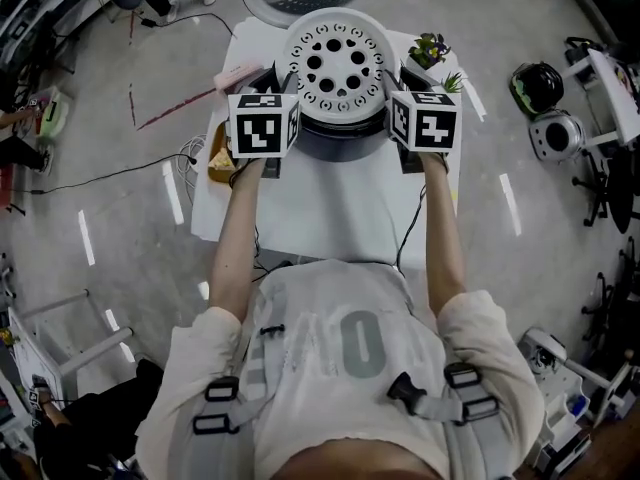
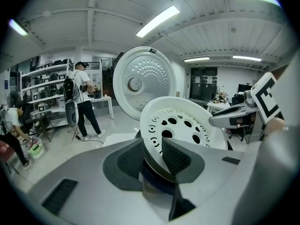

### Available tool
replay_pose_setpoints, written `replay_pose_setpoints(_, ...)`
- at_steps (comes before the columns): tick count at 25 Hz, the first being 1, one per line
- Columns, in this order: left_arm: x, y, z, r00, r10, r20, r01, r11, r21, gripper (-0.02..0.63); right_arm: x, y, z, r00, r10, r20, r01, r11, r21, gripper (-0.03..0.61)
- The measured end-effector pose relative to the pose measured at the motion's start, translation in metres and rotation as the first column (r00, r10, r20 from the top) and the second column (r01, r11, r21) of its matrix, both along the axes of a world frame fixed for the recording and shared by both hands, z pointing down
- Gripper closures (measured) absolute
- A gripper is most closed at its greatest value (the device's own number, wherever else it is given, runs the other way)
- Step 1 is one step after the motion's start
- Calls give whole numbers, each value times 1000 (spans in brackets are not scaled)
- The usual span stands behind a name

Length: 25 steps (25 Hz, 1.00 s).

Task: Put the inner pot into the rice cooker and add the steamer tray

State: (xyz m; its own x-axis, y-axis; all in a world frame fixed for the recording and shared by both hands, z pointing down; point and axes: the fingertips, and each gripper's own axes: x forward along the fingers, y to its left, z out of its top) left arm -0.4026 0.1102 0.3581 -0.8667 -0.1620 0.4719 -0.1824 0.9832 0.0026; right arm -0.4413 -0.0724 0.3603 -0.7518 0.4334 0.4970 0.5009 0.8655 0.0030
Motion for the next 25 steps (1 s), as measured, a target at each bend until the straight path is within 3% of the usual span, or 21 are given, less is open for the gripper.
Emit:
replay_pose_setpoints(8, 0, 1, 14, 1000, -9, -27, 10, 1000, 3, 488, 3, 1, 18, 999, -6, -39, 6, 1000, 15, 446)
replay_pose_setpoints(12, -2, 3, 25, 997, -3, -80, 9, 998, 69, 488, 0, 3, 22, 997, -15, -80, 16, 1000, 10, 445)
replay_pose_setpoints(19, -6, 5, 24, 997, -16, -73, 21, 997, 74, 488, -3, 3, 25, 997, -19, -79, 28, 993, 117, 437)
replay_pose_setpoints(25, -7, 7, 26, 997, -34, -65, 39, 997, 74, 488, -3, 4, 26, 1000, -11, -16, 14, 984, 178, 443)
